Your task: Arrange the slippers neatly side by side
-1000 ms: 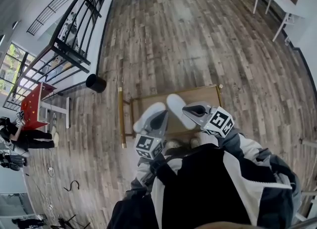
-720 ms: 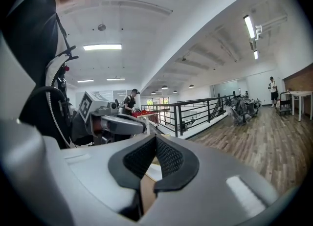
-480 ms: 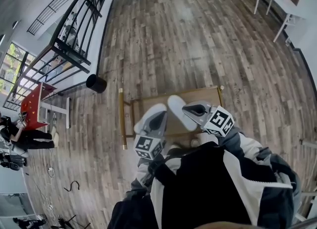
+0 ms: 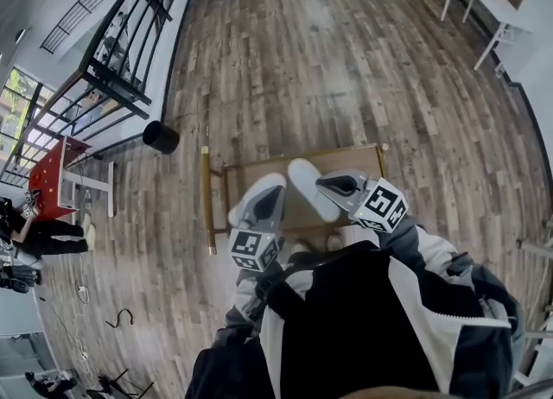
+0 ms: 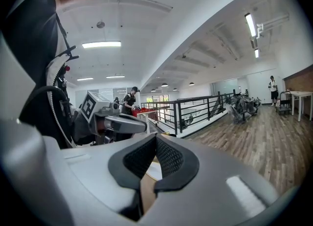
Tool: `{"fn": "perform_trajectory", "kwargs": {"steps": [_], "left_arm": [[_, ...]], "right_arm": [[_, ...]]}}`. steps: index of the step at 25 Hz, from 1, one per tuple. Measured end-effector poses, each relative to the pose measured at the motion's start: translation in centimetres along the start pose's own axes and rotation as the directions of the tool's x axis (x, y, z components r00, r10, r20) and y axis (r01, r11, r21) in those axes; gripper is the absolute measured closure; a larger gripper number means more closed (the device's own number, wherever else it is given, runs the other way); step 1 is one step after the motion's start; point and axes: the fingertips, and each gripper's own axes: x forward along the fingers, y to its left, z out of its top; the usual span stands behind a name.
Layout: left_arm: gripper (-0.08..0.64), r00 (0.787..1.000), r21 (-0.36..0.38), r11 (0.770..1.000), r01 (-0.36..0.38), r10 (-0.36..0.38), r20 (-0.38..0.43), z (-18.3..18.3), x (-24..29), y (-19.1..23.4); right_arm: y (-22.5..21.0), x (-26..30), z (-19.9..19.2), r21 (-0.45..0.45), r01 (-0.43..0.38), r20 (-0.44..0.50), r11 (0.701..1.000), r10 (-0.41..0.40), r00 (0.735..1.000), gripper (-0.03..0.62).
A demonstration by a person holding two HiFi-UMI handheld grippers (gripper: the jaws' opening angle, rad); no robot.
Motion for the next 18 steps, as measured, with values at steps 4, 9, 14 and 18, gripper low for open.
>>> {"fn": "perform_trajectory", "kwargs": {"steps": [4,9,14,18], "left_arm": [[0.546,0.994,0.032,0.996,-0.081,0.083,-0.067,-1.8,-0.4,2.4],[0.545,0.934,0.1,0.977,-0.19,0.211,-0.287,-7.9,0.2,7.3],[0.514,0.819,0.198,0.965,-0.172,0.252,-0.515,-15.3,1.2,11.3],[0.462,0.691,0.261,0.957,-0.129,0.275,-0.669,-21.2,1.2,14.5]], "right_arm": [[0.1,0.3,0.2,-0.012,0.0,0.001,1.0,0.0,1.0,0.588],[-0.1,-0.6,-0.4,-0.003,0.007,-0.021,1.0,-0.007,1.0,0.588],[-0.2,-1.3,-0.7,-0.002,0.023,-0.047,1.0,-0.023,0.999,0.588],[-0.1,-1.5,-1.4,-0.001,0.041,-0.079,0.999,-0.041,0.996,0.588]]}}
